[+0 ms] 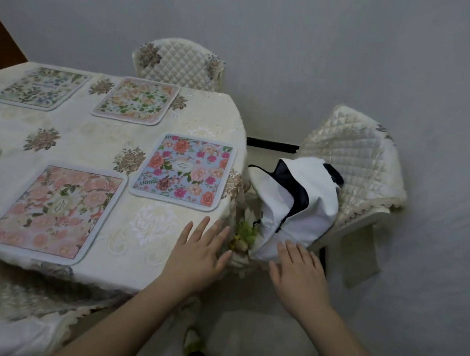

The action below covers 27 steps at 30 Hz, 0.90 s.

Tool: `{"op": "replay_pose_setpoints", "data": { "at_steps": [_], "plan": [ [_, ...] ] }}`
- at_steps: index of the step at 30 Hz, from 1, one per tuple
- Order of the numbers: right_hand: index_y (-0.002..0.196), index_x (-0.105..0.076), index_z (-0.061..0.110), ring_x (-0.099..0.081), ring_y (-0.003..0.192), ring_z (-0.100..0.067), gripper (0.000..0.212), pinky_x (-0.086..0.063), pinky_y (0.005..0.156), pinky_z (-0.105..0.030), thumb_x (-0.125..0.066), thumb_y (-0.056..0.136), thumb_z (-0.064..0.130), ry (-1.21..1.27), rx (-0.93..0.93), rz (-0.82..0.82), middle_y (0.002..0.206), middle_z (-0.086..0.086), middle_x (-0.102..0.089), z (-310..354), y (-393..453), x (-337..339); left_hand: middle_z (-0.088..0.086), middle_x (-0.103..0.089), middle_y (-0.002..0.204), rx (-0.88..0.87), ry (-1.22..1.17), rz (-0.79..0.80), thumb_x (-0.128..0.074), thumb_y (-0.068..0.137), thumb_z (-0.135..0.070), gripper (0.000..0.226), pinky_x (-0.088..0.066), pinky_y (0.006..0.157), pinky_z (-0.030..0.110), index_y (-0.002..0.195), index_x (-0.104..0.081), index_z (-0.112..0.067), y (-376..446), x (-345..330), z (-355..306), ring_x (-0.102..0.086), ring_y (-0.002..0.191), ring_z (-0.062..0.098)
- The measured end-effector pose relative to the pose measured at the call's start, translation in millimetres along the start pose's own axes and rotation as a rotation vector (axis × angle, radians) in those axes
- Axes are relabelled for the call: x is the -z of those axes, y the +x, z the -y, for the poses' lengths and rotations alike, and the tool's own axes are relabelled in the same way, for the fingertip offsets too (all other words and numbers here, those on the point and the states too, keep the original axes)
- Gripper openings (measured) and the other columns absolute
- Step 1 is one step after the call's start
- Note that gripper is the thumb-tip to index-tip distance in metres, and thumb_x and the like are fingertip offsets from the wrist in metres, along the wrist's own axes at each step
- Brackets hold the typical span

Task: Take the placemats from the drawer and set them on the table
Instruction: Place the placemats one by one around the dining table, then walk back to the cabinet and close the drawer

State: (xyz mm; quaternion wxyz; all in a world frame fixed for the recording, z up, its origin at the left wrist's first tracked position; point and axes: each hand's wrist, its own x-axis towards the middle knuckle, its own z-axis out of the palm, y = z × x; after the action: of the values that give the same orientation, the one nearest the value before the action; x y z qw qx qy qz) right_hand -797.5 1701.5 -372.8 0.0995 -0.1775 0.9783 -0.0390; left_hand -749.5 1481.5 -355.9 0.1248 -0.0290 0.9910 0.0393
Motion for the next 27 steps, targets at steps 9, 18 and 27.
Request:
{"op": "replay_pose_setpoints", "data": {
  "at_steps": [9,18,27],
  "plan": [
    [0.138,-0.054,0.017,-0.049,0.132,-0.025,0.065,-0.039,0.107,-0.044,-0.023,0.092,0.051,0.057,0.157,-0.079,0.141,-0.005,-0.055,39.9,-21.6,27.7,-0.007,-0.001,0.168,0.168,-0.059,-0.029,0.006,0.09,-0.068,0.077,0.008,0.122,0.046,0.159,-0.004,-0.034,-69.2,40.2,4.4,0.008,0.154,0.016],
    [0.154,-0.023,0.025,-0.018,0.147,-0.017,0.061,-0.012,0.119,-0.036,-0.015,0.099,0.051,0.029,0.351,-0.033,0.16,0.003,-0.024,137.7,-46.4,50.6,0.001,-0.034,0.16,0.369,-0.082,-0.256,-0.003,0.09,-0.06,0.079,-0.015,0.121,0.045,0.155,-0.031,-0.025,-177.4,56.8,73.8,-0.025,0.15,0.022],
    [0.156,-0.013,0.026,-0.009,0.15,-0.015,0.056,-0.007,0.121,-0.034,-0.02,0.103,0.045,0.006,0.608,0.004,0.163,0.005,-0.013,313.8,-101.9,47.1,-0.001,-0.016,0.166,0.589,-0.115,-0.201,0.007,0.081,-0.065,0.09,-0.007,0.122,0.044,0.158,-0.02,-0.028,-330.3,38.5,192.9,-0.008,0.154,0.02]
  ]
}}
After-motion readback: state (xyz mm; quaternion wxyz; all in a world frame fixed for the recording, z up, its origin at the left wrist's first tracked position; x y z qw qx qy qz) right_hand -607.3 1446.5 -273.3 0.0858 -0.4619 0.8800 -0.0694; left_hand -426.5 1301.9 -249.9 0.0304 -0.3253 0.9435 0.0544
